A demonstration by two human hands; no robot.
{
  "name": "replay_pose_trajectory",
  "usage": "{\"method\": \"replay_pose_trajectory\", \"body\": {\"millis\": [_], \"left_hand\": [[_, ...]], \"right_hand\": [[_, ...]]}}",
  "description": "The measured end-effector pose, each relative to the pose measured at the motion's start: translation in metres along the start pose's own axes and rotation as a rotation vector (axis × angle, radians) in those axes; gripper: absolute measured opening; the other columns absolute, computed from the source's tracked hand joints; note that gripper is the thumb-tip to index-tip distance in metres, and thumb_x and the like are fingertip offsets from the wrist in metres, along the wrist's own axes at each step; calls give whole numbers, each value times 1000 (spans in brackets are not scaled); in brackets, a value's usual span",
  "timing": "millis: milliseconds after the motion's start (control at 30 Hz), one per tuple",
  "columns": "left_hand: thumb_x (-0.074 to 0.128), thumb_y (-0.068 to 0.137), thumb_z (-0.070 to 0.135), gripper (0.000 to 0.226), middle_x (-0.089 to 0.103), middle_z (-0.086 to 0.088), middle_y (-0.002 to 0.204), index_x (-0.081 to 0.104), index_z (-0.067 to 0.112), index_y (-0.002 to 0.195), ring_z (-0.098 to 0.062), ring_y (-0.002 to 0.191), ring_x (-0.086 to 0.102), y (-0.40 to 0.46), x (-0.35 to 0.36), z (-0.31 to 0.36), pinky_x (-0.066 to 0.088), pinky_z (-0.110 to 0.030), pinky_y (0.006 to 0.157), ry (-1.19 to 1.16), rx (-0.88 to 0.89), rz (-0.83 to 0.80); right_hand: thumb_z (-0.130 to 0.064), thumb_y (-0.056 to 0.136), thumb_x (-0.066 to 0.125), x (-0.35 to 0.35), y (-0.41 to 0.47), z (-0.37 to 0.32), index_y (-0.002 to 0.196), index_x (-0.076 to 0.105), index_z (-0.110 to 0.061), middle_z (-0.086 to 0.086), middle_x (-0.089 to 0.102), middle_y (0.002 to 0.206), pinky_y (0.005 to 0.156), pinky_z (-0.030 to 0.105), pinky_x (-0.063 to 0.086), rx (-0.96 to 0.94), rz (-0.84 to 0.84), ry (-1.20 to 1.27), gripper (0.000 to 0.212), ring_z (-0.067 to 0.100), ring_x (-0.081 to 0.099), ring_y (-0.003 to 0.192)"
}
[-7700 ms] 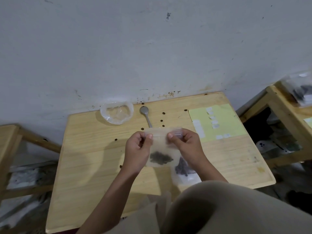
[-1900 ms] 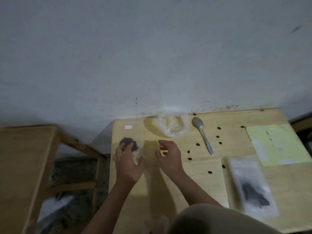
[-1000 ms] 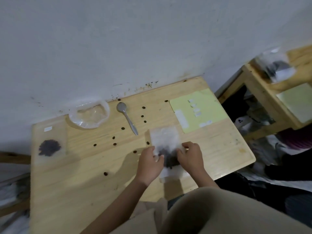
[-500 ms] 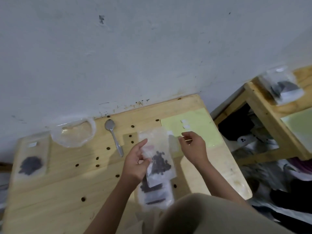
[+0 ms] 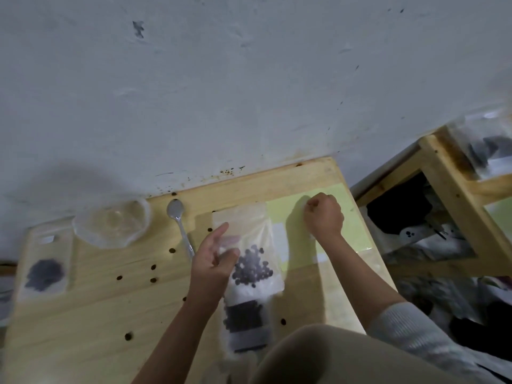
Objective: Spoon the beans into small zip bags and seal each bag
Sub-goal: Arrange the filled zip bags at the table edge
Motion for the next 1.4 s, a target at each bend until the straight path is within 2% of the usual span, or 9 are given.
{"method": "replay_pose_trajectory", "body": {"millis": [133, 233, 367, 667, 767, 933, 1033, 1233, 1400], "left_hand": [[65, 82, 3, 54, 69, 15, 101, 53, 24, 131, -16, 81, 54, 8, -2, 3, 48, -32, 74, 43, 45, -6], [61, 84, -7, 61, 56, 10, 131, 48, 29, 131, -4, 122, 49, 8, -3, 7, 44, -21, 95, 89, 67, -29], [57, 84, -11, 69, 46, 15, 138, 45, 39, 129, -2, 130, 39, -2, -4, 13, 43, -24, 101, 104, 68, -64], [61, 88, 5, 42, 57, 20, 121, 59, 35, 118, 1, 113, 55, -51, -38, 29, 51, -31, 94, -72, 162, 41], [64, 86, 9, 29, 62, 19, 109, 64, 30, 107, 13, 99, 58, -63, -59, 31, 51, -18, 88, -197, 120, 133], [68, 82, 4, 26, 70, 10, 95, 68, 25, 98, 3, 87, 65, -76, -106, 31, 53, -19, 79, -222, 97, 219], [68, 82, 2, 25, 70, 9, 93, 68, 23, 95, 0, 85, 66, -81, -135, 33, 54, -21, 79, -209, 96, 226], [66, 83, 2, 24, 71, 15, 82, 67, 24, 94, 2, 76, 65, -82, -206, 31, 55, -19, 72, -232, 105, 267], [65, 85, 6, 25, 68, 10, 97, 65, 16, 108, -2, 79, 66, -71, -271, 25, 55, -18, 68, -354, 98, 318]], "right_hand": [[-17, 85, 64, -25, -17, -11, 86, 65, -10, -2, 65, 80, 68, 24, 43, 7, 32, 365, 8, 14, 60, 75], [-17, 80, 73, -46, -50, -34, 76, 67, -10, -3, 63, 67, 58, 16, 44, -51, -17, 587, 10, 6, 56, 59], [-14, 74, 79, -42, -99, -68, 71, 69, -9, 0, 63, 63, 54, 16, 45, -190, -193, 690, 12, 8, 51, 55], [-18, 72, 81, -19, -171, -113, 67, 66, -19, -3, 67, 66, 60, 20, 49, -279, -187, 633, 16, 4, 56, 57], [-19, 72, 80, -13, -197, -127, 67, 65, -14, -5, 64, 62, 57, 15, 45, -313, -185, 618, 17, 1, 54, 54], [-27, 66, 85, 0, -232, -145, 68, 63, -17, -6, 55, 56, 52, 16, 41, -305, -154, 668, 24, 1, 45, 50], [-26, 68, 83, 14, -252, -161, 70, 62, -20, -5, 54, 61, 55, 24, 46, -324, -153, 704, 22, 5, 48, 56], [-17, 75, 77, 42, -284, -200, 79, 58, -30, -5, 57, 91, 64, 9, 41, -404, -48, 694, 24, 4, 55, 76], [-14, 80, 73, 81, -310, -231, 96, 54, -29, -4, 62, 97, 67, 11, 48, -424, -253, 741, 30, 3, 64, 77]]}}
Point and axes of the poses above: each hand's wrist, its own y-axis towards the middle knuckle, its own x-axis out of the palm, z = x × y, the point moved 4 cm from there along y, towards the middle knuckle
